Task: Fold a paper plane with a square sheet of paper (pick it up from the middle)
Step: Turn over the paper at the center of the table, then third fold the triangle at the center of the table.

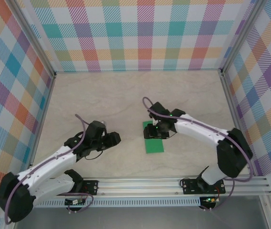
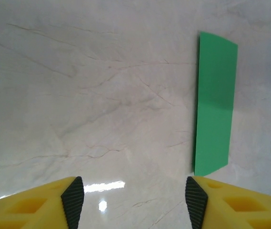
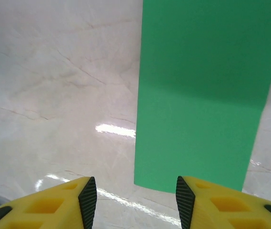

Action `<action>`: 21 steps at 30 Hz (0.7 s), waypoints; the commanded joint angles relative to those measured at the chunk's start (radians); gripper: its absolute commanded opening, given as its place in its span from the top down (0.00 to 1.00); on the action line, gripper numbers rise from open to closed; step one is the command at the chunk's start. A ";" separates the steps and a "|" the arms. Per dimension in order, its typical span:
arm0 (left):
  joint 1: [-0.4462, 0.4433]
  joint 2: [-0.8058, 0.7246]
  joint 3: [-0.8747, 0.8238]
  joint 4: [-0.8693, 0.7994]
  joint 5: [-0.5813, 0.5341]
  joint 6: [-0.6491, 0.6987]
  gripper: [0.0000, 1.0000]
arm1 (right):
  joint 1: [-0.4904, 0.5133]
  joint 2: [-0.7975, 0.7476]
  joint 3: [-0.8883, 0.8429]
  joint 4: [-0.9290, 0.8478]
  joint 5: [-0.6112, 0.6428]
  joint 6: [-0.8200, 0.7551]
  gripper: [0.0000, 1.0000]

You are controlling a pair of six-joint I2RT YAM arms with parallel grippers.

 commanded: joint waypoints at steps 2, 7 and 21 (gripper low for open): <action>-0.065 0.221 0.128 0.209 0.084 0.017 0.51 | -0.168 -0.075 -0.188 0.182 -0.229 -0.037 0.50; -0.121 0.502 0.314 0.244 0.097 0.048 0.67 | -0.256 -0.125 -0.295 0.239 -0.319 -0.066 0.50; -0.159 0.815 0.469 0.340 0.131 0.001 0.75 | -0.375 -0.133 -0.439 0.353 -0.449 -0.093 0.49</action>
